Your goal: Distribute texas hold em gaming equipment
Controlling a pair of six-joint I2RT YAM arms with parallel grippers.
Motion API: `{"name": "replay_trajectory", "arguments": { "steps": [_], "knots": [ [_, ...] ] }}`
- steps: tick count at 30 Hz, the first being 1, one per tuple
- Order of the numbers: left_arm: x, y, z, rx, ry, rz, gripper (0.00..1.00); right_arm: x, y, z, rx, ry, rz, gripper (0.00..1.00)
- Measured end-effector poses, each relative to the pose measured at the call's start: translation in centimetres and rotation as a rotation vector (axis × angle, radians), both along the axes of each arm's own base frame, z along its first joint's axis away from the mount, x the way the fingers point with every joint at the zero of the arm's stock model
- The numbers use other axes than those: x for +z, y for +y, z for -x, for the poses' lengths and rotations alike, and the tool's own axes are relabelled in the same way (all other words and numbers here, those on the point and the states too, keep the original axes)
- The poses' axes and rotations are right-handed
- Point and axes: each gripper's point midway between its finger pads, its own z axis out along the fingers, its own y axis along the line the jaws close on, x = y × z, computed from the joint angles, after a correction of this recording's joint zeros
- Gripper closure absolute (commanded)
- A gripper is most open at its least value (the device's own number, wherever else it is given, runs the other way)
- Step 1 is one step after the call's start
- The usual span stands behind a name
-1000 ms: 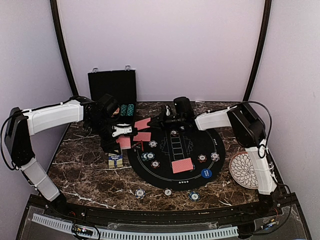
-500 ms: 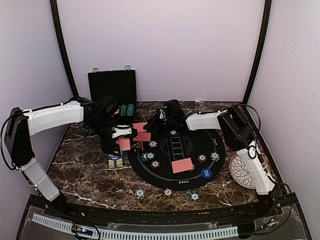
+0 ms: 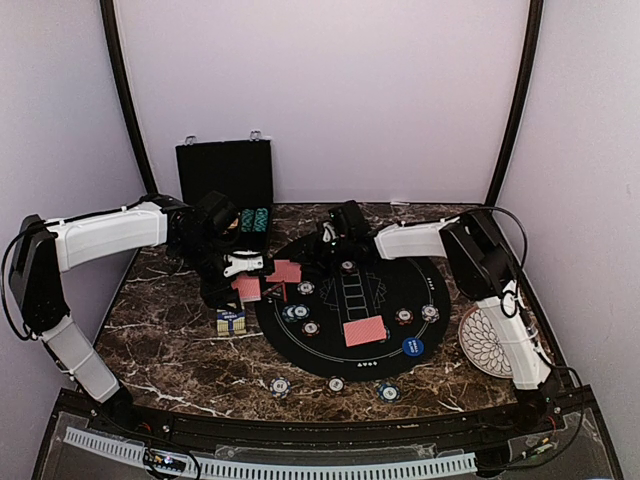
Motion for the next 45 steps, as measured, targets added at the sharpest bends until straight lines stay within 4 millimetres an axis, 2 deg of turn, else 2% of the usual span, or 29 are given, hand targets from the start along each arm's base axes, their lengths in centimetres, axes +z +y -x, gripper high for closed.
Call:
{"name": "replay_trajectory", "arguments": {
  "steps": [1,4,5,6,14,18,20,23,26,28,31,36,38,40,42,45],
  "knots": [
    [0.0,0.0,0.0,0.000,0.000,0.000,1.00,0.6,-0.1,0.0,0.005,-0.018,0.006,0.46],
    [0.0,0.0,0.0,0.000,0.000,0.000,1.00,1.9,-0.4,0.3,0.005,-0.040,0.018,0.19],
    [0.0,0.0,0.0,0.000,0.000,0.000,1.00,2.4,-0.5,0.4,0.006,-0.053,0.025,0.06],
    [0.0,0.0,0.0,0.000,0.000,0.000,1.00,3.2,-0.6,0.5,0.011,-0.069,0.029,0.02],
    [0.0,-0.1,0.0,-0.001,0.002,0.003,1.00,9.9,-1.8,1.6,-0.002,-0.205,0.032,0.02],
    [0.0,-0.1,0.1,-0.001,0.003,0.004,1.00,12.0,-3.8,4.0,-0.041,-0.223,-0.052,0.01],
    [0.0,-0.1,0.1,-0.001,0.004,0.003,1.00,11.6,-4.9,5.5,-0.063,-0.208,-0.082,0.02],
    [0.0,-0.1,0.1,-0.001,0.004,0.004,1.00,9.8,-5.3,7.8,-0.074,-0.168,-0.077,0.02],
    [0.1,-0.1,0.1,-0.001,0.004,0.004,1.00,7.7,-4.4,11.1,-0.052,-0.132,-0.035,0.02],
    [0.1,-0.1,0.1,-0.001,0.003,0.005,1.00,7.0,-3.5,13.3,-0.034,-0.114,-0.002,0.01],
    [0.1,-0.1,0.1,-0.001,0.003,0.006,1.00,7.4,-2.9,15.4,-0.019,-0.108,0.020,0.02],
    [0.1,-0.1,0.1,-0.002,0.003,0.007,1.00,10.0,-3.7,16.7,-0.041,-0.109,-0.131,0.01],
    [0.1,-0.1,0.1,-0.001,0.004,0.007,1.00,9.7,-4.2,17.1,-0.039,-0.080,-0.185,0.02],
    [0.1,-0.1,0.1,-0.002,0.004,0.007,1.00,8.8,-4.0,17.3,-0.031,-0.048,-0.180,0.02],
    [0.2,-0.1,0.1,-0.001,0.003,0.008,1.00,8.8,-3.7,17.2,-0.021,-0.047,-0.166,0.02],
    [0.3,-0.2,0.0,-0.001,0.001,0.011,1.00,10.8,-2.4,16.6,0.006,-0.086,-0.176,0.04]
  ]
}}
